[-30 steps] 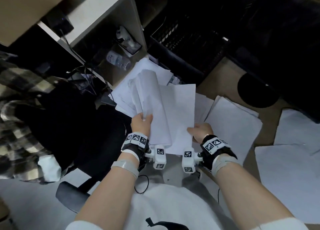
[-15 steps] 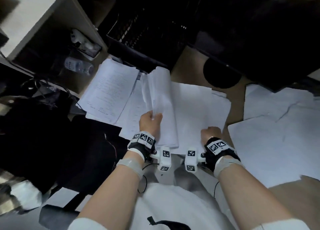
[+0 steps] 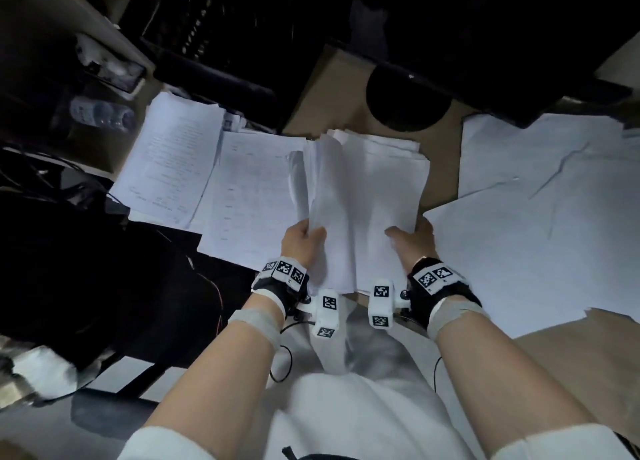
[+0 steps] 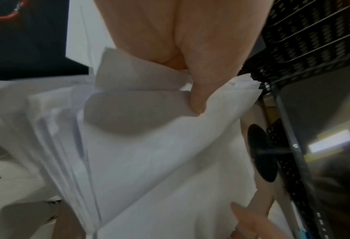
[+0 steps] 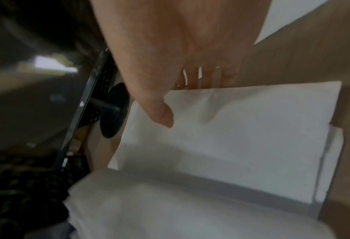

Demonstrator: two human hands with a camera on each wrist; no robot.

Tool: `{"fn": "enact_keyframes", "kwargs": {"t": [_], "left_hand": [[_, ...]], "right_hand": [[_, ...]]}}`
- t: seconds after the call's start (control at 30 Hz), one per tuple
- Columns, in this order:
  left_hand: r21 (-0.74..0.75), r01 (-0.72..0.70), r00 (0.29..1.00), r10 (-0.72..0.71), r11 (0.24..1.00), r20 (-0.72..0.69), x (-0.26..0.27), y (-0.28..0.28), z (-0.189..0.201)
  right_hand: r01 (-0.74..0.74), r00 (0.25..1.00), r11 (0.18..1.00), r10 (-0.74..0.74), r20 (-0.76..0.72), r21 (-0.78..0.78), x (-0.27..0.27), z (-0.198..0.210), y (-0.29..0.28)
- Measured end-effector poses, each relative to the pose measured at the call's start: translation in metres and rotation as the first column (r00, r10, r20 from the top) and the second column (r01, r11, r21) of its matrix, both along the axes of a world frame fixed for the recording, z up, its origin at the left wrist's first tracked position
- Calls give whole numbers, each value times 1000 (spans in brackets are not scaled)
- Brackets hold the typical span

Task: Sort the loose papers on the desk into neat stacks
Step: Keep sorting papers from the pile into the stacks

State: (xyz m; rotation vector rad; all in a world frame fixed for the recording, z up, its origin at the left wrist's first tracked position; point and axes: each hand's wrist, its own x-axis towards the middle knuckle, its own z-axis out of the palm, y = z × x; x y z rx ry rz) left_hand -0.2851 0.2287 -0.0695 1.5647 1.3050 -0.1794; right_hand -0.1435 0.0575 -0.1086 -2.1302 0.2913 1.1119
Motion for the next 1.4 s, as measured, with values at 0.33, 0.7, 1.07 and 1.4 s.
{"fn": "enact_keyframes", "kwargs": {"t": [0.33,0.7,1.07,1.4], "left_hand": [[3,77,993,-77,997,-85,11,-3,-10],[-41,5,1000,-5,999,11,8,1,-4],[-52,-51,998,53,997,40,-4,0,2],[-94,-118,988,126,989,91,-17,-2,11]], "right_hand": [[-604,787,789,569,237,113,-7,41,24],[-540,825,836,504,255,95,0,46,16],[-492,863,854,453,222,170,-11,53,15],[-482,868,853,432,245,201,-15,54,16]]}}
